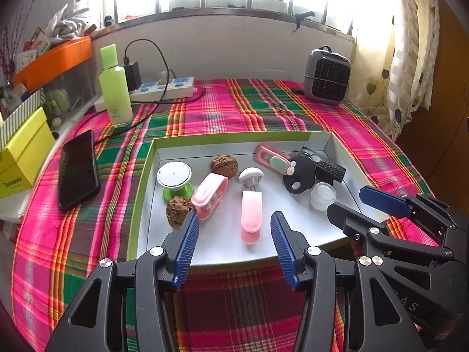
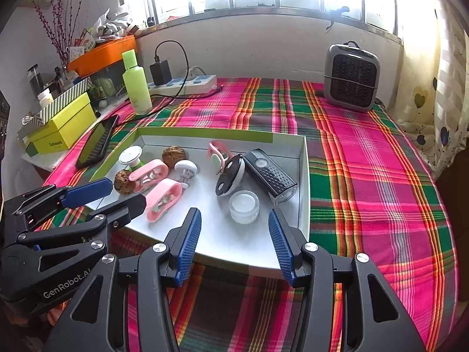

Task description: Organize objects

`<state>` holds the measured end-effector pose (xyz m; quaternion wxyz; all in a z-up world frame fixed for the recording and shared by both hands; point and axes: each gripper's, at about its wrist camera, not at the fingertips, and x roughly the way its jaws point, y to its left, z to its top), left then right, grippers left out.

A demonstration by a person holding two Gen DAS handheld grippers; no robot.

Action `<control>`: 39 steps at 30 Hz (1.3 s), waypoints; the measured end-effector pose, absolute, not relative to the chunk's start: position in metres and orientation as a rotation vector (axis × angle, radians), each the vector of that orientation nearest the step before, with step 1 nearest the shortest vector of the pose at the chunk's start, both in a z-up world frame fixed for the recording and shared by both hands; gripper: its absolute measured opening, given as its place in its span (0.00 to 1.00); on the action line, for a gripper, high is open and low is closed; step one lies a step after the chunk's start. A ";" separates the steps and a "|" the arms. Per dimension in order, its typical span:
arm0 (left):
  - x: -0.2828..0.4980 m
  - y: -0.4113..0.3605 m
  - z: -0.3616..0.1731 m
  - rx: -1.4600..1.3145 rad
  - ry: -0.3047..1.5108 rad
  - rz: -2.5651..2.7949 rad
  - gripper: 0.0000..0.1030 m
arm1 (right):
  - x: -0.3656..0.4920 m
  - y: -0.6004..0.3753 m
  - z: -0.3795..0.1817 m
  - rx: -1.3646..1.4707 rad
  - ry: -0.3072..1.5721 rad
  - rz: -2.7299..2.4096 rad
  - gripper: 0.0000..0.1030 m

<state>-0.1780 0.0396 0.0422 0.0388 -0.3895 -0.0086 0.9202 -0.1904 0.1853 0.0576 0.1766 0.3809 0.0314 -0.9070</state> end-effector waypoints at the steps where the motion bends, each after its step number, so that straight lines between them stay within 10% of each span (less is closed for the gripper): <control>1: -0.175 0.039 0.044 -1.187 -0.026 2.827 0.49 | -0.188 0.185 0.059 1.072 0.093 -2.572 0.48; 39: -0.100 0.028 0.012 -1.344 -0.070 2.820 0.50 | -0.113 0.193 0.032 1.217 0.103 -2.579 0.48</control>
